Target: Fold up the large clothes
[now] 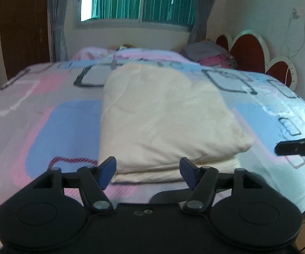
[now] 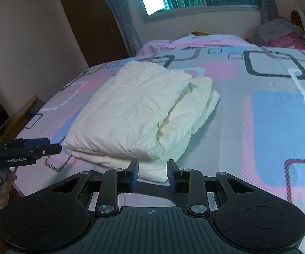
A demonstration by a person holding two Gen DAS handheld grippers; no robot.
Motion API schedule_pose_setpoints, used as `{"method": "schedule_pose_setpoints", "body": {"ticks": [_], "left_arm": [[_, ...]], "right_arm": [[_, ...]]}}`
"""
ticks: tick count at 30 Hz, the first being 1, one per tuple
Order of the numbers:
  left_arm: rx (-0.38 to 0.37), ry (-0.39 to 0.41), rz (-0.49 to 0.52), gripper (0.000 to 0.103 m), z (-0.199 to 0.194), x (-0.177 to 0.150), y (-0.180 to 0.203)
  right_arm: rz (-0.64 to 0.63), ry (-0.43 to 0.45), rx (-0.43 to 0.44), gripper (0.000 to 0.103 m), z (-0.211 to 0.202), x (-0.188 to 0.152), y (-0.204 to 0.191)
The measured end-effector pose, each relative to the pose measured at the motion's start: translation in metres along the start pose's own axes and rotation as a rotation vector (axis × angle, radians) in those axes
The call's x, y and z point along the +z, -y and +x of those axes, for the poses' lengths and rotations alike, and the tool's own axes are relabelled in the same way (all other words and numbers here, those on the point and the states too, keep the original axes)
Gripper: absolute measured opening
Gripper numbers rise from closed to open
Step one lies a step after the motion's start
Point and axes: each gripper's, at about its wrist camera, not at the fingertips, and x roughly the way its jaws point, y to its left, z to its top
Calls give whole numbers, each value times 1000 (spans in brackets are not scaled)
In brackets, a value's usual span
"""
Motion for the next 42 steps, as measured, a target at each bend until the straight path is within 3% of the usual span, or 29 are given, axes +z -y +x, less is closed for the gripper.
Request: {"method": "schedule_pose_setpoints", "body": {"ticks": [2,3,4,5,6,8,21,27,42], "left_arm": [[-4,17,-3,72,-9,1,10],[-1,29,-3,80,-14,2,15],[12,45,0,95,-19,2,21],[41,68,5,102,-24,2,28],[77,102,13,103,-31,2,34],[115,131,27,103,-41,0,44],[129,103,-56,103,-101,-40,60],[115,121,-51,103,-122,-53,69],[76,164,-25,103,-141,-57,82]], "right_arm": [[-12,14,-7,31,-8,-1,-5],[-18,24,-16,31,-11,-1,-6],[-23,32,-36,31,-15,-1,-8],[-25,38,-65,61,-17,-1,-10],[-28,56,-95,102,-22,-2,-13],[-59,110,-115,103,-31,-7,-18],[-72,137,-243,103,-82,-45,-62],[-20,149,-238,103,-96,-64,-69],[-36,186,-266,103,-123,-77,-85]]}}
